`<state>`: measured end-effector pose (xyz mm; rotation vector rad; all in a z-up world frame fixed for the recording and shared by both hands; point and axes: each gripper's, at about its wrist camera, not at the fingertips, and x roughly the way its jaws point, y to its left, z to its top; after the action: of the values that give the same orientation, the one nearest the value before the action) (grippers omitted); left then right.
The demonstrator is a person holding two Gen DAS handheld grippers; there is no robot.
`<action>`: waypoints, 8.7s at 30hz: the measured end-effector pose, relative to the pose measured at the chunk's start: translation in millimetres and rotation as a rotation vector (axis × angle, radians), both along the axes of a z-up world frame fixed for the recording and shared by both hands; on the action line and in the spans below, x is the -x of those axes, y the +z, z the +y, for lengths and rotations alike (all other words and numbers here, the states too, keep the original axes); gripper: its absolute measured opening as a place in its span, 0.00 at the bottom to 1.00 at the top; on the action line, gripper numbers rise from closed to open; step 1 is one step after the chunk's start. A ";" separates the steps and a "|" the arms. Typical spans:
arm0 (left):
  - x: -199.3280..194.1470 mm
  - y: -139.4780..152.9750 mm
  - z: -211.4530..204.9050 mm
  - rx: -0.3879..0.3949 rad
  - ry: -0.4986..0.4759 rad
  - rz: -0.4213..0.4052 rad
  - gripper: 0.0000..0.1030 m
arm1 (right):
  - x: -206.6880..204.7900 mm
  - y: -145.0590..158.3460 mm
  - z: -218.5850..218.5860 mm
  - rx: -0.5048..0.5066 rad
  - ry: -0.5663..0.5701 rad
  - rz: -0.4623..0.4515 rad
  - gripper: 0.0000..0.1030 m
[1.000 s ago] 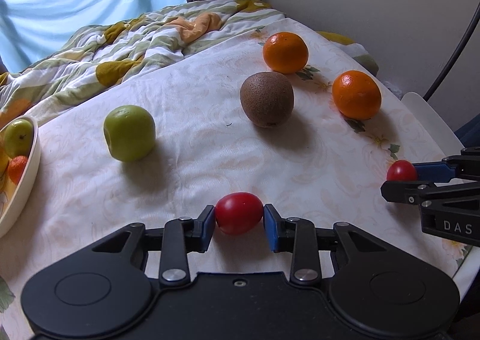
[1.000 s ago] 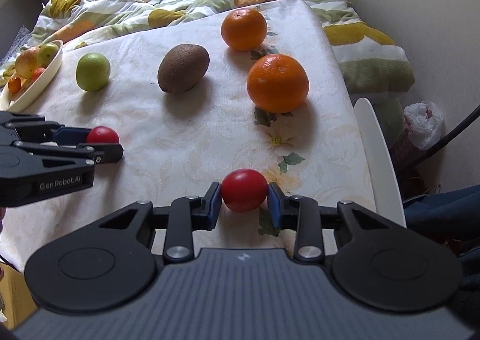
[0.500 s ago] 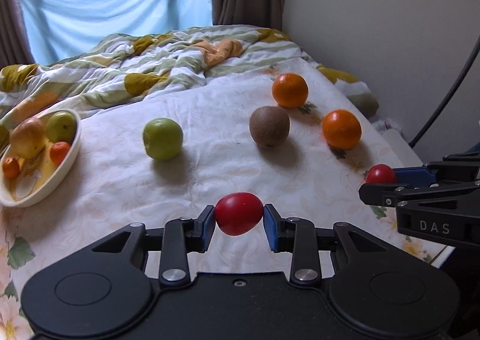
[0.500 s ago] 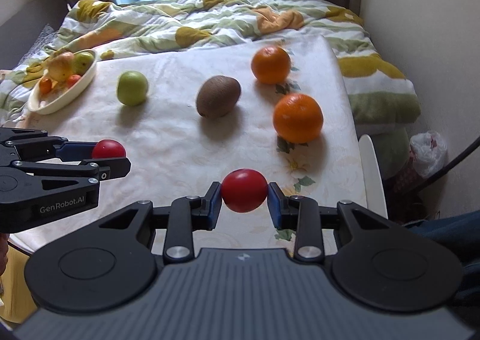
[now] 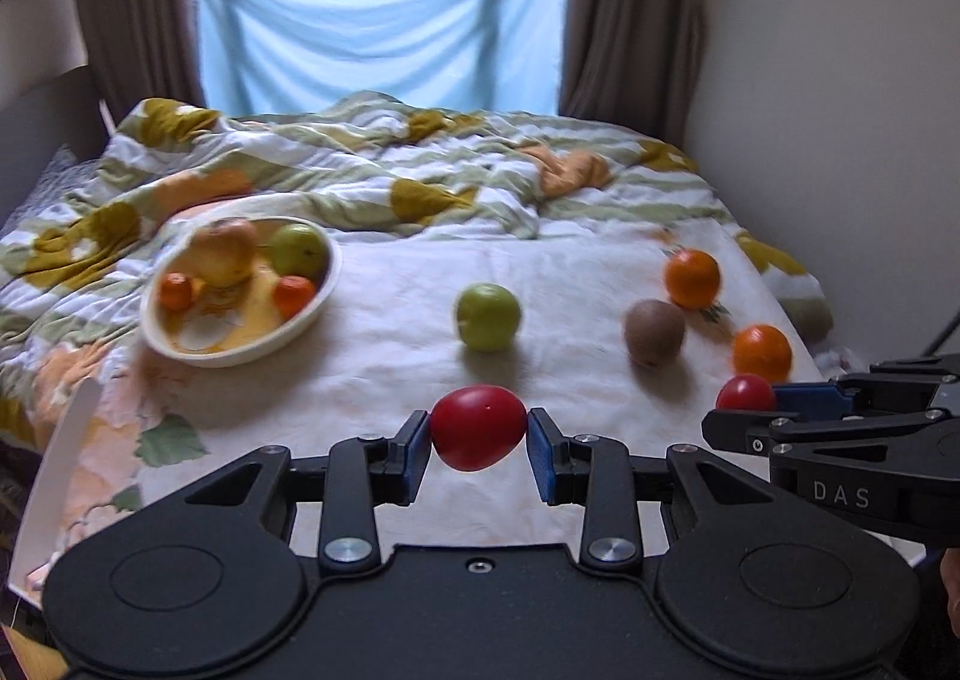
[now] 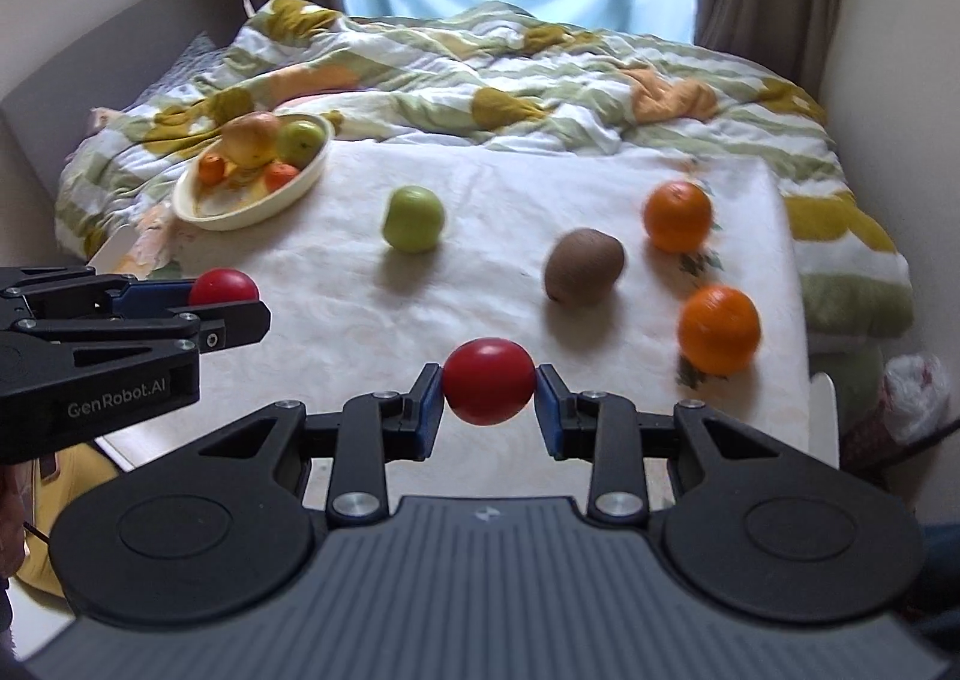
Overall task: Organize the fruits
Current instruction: 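Carry both cherry tomatoes toward the white bowl, then release the tomato into the bowl with the left gripper while the right gripper releases its tomato, then move both grippers back over the remaining fruits on the sheet, then grasp the large green apple with the left gripper, then grasp the large orange with the right gripper, then carry the green apple and the orange toward the white bowl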
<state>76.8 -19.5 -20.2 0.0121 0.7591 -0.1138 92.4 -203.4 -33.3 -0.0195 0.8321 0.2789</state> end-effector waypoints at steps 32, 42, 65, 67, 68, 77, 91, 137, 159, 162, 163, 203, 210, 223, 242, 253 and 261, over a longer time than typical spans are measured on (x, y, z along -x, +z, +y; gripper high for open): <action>-161.8 -27.5 196.7 -0.049 0.057 0.109 0.37 | -143.8 1.8 204.2 -0.001 0.120 0.048 0.47; -197.6 -63.1 209.3 -0.093 -0.027 0.189 0.37 | -170.5 -17.9 223.3 0.020 0.040 0.103 0.47; -150.4 -37.7 213.0 -0.082 -0.005 0.155 0.96 | -180.9 -6.9 234.7 0.043 0.055 0.088 0.47; -143.0 -35.8 216.2 -0.082 0.015 0.151 0.96 | -184.5 -6.9 239.7 0.038 0.080 0.093 0.47; -140.1 -35.4 217.6 -0.082 0.025 0.150 0.96 | -185.6 -7.5 243.1 0.037 0.096 0.095 0.47; -120.3 -36.8 226.9 -0.061 0.112 0.148 0.96 | -198.5 -26.2 282.8 0.034 0.257 0.122 0.47; -110.5 -43.9 222.4 -0.064 0.141 0.165 0.96 | -202.8 -43.5 300.1 0.038 0.320 0.127 0.78; -18.9 36.0 66.8 -0.136 0.133 -0.024 0.96 | -44.4 60.3 70.6 -0.007 0.011 -0.051 1.00; -80.5 -24.5 -45.0 -0.140 0.012 0.031 0.96 | -55.4 1.5 -97.0 0.068 -0.160 -0.007 1.00; -99.8 -36.8 -48.6 -0.148 0.000 0.045 0.96 | -67.6 -12.6 -104.8 0.071 -0.179 0.015 1.00; -105.2 -40.5 -49.7 -0.152 -0.003 0.050 0.96 | -71.5 -17.6 -107.0 0.072 -0.183 0.023 1.00; -170.0 -92.5 -48.1 -0.119 -0.058 0.162 0.55 | -126.1 -86.4 -105.6 0.092 -0.161 0.152 0.80; -151.9 -83.0 -45.1 -0.097 -0.043 0.141 0.55 | -120.5 -83.4 -106.0 0.099 -0.157 0.134 0.72; -94.5 -41.6 -38.9 -0.032 0.006 0.061 0.55 | -86.8 -44.9 -100.1 0.082 -0.123 0.072 0.72; -37.1 16.3 18.4 0.018 0.134 -0.052 0.55 | -59.1 19.5 -36.2 0.056 0.052 -0.021 0.72; -61.2 23.1 100.1 -0.009 0.123 -0.040 0.55 | -75.2 32.9 56.8 0.034 0.118 -0.041 0.72; -101.9 8.6 149.2 -0.035 0.056 -0.005 0.55 | -103.6 32.1 124.0 0.012 0.099 -0.024 0.72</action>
<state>178.7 129.7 -11.6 0.0247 0.7560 -0.0473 196.0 -79.4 -1.3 -0.0753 0.8100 0.3658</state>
